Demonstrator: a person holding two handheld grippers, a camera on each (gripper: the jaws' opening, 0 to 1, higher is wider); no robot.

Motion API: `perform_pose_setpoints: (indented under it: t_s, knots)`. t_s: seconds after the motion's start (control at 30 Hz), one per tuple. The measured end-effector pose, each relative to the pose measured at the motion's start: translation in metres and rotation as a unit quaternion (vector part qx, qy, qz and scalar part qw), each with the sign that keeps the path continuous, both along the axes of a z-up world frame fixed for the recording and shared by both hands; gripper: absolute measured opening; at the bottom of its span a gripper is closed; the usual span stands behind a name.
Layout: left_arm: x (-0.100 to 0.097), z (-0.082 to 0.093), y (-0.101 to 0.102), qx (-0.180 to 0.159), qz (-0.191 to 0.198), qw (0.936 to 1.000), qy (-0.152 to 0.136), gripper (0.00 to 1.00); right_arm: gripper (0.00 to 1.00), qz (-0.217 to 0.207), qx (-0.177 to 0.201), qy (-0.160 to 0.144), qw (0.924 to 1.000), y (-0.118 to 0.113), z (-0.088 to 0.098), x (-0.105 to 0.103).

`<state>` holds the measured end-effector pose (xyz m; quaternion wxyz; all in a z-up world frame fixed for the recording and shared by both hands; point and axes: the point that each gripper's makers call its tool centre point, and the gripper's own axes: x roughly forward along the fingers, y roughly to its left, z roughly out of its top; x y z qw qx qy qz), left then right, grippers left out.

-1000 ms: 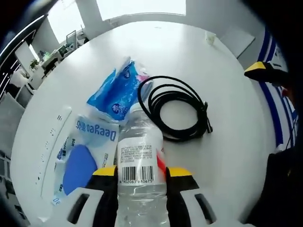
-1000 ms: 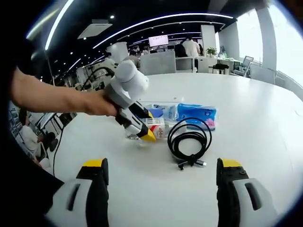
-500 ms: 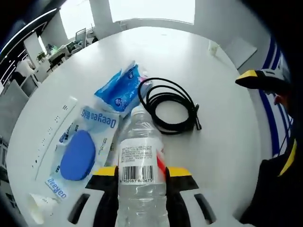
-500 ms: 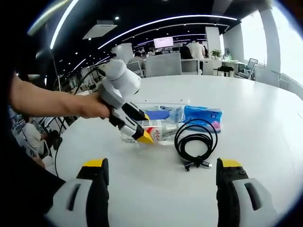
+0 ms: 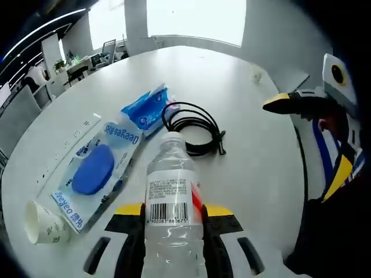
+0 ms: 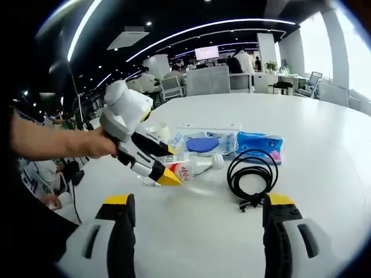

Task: Arrange the tabletop items into an orderly group along one side of the table until the central work area is clear of visible clutter.

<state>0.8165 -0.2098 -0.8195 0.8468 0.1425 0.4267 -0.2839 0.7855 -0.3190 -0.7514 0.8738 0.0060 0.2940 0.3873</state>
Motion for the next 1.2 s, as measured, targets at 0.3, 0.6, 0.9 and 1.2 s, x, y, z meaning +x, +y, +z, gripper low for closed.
perform_pose_setpoints:
  t_s: [0.3, 0.6, 0.9, 1.2]
  knots:
    - [-0.028, 0.026, -0.008, -0.033, 0.007, 0.9985, -0.042, 0.34, 0.78, -0.016, 0.045, 0.009, 0.9988, 0.015, 0.015, 0.012]
    - [-0.045, 0.058, -0.010, -0.059, 0.019, 0.9948, -0.082, 0.34, 0.68, -0.035, 0.090, 0.029, 0.9949, 0.032, 0.026, 0.022]
    - [-0.056, 0.077, -0.010, -0.081, 0.027, 0.9901, -0.111, 0.34, 0.56, -0.062, 0.147, 0.060, 0.9854, 0.050, 0.035, 0.029]
    - [-0.065, 0.086, -0.008, -0.106, 0.034, 0.9845, -0.135, 0.34, 0.38, -0.102, 0.226, 0.136, 0.9592, 0.063, 0.033, 0.032]
